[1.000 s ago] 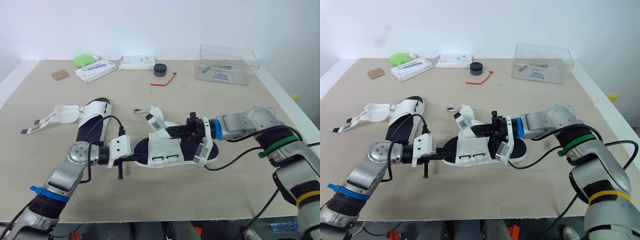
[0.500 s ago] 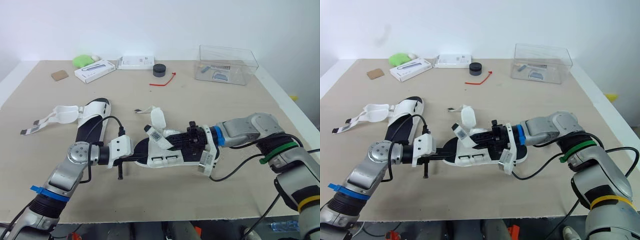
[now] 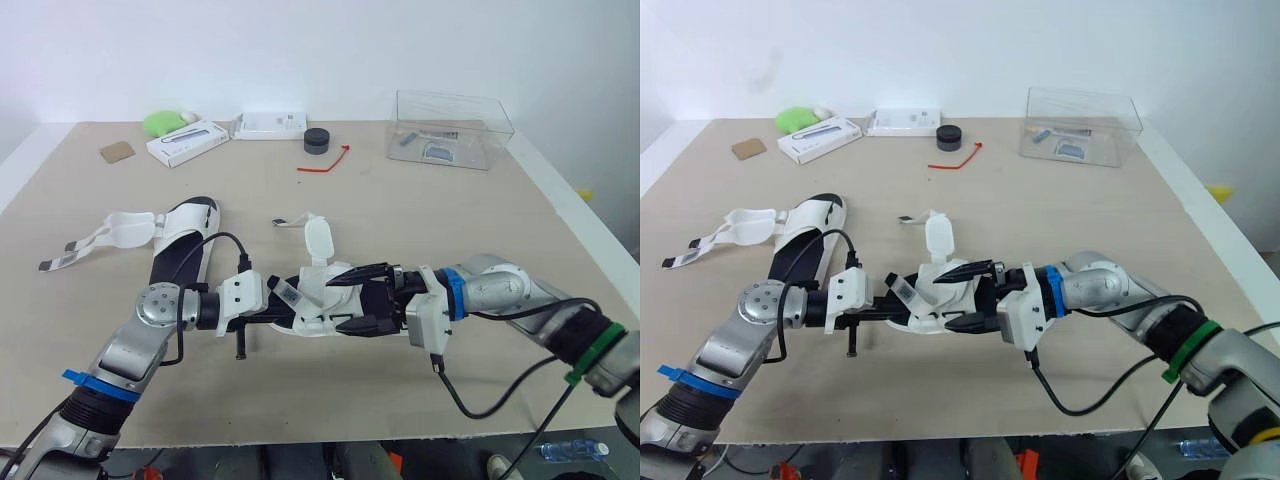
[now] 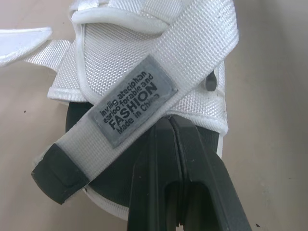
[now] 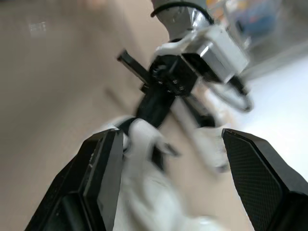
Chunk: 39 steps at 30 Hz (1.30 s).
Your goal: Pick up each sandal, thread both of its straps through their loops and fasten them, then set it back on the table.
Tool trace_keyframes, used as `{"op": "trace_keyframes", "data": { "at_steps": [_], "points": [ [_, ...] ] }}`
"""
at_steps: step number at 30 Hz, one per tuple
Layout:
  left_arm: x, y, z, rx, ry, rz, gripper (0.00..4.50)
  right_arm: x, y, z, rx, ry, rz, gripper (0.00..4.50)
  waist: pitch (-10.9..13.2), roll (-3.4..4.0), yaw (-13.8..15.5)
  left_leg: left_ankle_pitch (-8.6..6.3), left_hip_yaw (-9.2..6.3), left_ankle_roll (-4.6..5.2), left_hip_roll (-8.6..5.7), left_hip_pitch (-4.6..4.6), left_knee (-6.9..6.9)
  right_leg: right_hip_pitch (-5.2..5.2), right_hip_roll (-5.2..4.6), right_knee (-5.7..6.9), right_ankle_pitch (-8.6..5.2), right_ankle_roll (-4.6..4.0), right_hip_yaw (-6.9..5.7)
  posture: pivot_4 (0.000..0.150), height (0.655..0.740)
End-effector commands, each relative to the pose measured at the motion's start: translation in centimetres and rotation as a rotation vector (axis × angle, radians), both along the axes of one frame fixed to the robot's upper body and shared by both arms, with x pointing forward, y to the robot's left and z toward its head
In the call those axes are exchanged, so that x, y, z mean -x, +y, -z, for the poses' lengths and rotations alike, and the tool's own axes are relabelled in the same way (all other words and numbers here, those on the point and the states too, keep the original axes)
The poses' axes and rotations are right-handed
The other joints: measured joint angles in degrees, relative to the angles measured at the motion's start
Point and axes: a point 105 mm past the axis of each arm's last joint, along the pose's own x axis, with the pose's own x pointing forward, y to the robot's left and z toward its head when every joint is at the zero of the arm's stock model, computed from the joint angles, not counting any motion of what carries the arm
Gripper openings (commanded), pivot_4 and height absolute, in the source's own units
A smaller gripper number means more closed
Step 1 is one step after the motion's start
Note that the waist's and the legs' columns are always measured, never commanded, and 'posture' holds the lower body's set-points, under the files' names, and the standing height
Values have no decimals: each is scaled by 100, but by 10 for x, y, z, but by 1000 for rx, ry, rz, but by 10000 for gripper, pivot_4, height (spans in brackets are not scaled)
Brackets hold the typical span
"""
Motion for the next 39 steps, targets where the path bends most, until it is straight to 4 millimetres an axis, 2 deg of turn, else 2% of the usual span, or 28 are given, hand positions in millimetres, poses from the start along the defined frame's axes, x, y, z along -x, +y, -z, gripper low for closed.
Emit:
{"op": "trace_keyframes", "data": {
  "at_steps": [1, 6, 10, 19, 26, 28, 32, 39],
  "points": [
    [0, 0, -1, -5, -6, 14, 0, 3, 11, -46, -94, 266, 53, 35481, 0, 0, -1, 1, 0, 0, 1, -1, 1, 0, -1, 0, 2, -2, -2, 1500, 7400],
    [1, -2, -1, -3, -2, 23, 0, 6, 31, -52, -10, 755, 216, 35481, -1, 0, 18, 5, -12, -4, 7, -2, 5, 1, -4, 3, 6, -11, -28, 1500, 7400],
    [0, -1, 0, -7, -2, 23, 0, 10, 38, -44, 90, 949, 315, 35481, -1, 0, 44, 6, -18, -6, 8, -10, 5, -4, -10, 2, 8, -23, -45, 1500, 7400],
    [-2, -2, -2, -8, -9, 23, 0, -18, 53, -16, 189, 1101, 544, 35481, -1, -1, 80, 6, -27, -6, 0, -32, 8, -12, -8, -1, 4, -12, -45, 1500, 7400],
    [-2, -2, -2, -4, -11, 18, 0, -35, 53, -18, 182, 1135, 624, 35481, -2, -1, 84, 6, -39, -6, -2, -39, 9, -12, -2, -2, 1, -5, -45, 1500, 7400],
    [-2, -1, -1, -3, -10, 16, 0, -35, 54, -20, 185, 1164, 618, 35481, -2, -1, 84, 6, -41, -6, -2, -39, 9, -12, -1, -2, 1, -5, -45, 1500, 7400],
    [-1, -3, -1, 1, -10, 15, 0, -22, 58, -14, 261, 1247, 581, 35481, -2, -1, 84, 6, -48, -6, -2, -41, 9, -12, 1, -2, 1, -5, -48, 1500, 7400],
    [1, -3, 0, 1, -7, 17, 0, -16, 60, -8, 311, 1285, 572, 35481, -2, -1, 83, 6, -65, -6, -4, -51, 10, -13, 1, -5, 1, -5, -60, 1500, 7400]
  ]
}}
